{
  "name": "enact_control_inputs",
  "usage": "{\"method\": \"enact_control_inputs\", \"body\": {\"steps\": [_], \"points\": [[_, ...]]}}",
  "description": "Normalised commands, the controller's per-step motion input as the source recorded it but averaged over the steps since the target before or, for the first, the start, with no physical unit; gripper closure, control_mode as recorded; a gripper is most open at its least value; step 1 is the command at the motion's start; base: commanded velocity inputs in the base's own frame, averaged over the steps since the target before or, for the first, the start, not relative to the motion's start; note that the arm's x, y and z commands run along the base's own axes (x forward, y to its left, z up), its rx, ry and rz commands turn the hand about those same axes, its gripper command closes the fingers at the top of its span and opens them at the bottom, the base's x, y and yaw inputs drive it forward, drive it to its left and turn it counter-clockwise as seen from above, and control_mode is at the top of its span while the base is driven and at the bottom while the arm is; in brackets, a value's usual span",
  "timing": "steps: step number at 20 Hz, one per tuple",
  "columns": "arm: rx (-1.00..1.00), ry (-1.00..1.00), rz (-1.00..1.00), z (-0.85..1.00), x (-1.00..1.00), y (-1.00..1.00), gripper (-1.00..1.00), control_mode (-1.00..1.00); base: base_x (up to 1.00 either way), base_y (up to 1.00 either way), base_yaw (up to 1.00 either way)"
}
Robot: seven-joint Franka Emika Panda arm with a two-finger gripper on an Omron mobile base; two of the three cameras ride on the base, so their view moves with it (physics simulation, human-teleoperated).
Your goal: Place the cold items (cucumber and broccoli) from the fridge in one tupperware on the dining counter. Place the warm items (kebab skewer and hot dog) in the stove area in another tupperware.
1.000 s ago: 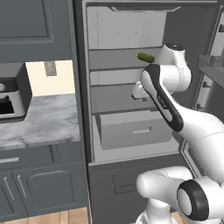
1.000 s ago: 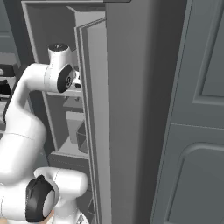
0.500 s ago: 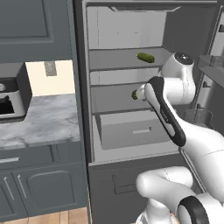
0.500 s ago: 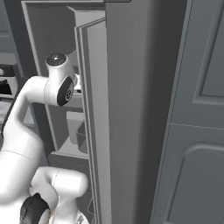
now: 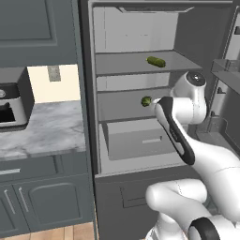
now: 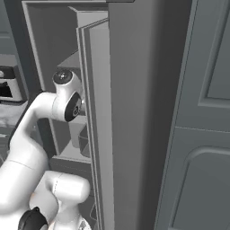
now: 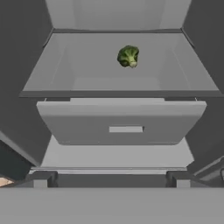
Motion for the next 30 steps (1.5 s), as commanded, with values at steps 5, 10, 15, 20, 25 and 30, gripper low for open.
{"method": "enact_control_inputs", "body": {"steps": [5,10,15,20,25,30], "points": [[0.0,0.03,0.05,-0.13,0.23,-0.14,-1.0,-1.0,0.0,0.0,0.0],[0.0,0.0,0.01,-0.07,0.37,-0.03,-1.0,-1.0,0.0,0.0,0.0],[0.0,0.0,0.0,-0.08,0.34,-0.14,-1.0,-1.0,0.0,0.0,0.0],[0.0,0.04,0.0,-0.03,0.44,-0.16,-1.0,-1.0,0.0,0.0,0.0],[0.0,0.18,0.0,-0.06,0.39,-0.1,-1.0,-1.0,0.0,0.0,0.0],[0.0,0.21,0.0,-0.03,0.43,-0.05,-1.0,-1.0,0.0,0.0,0.0]]}}
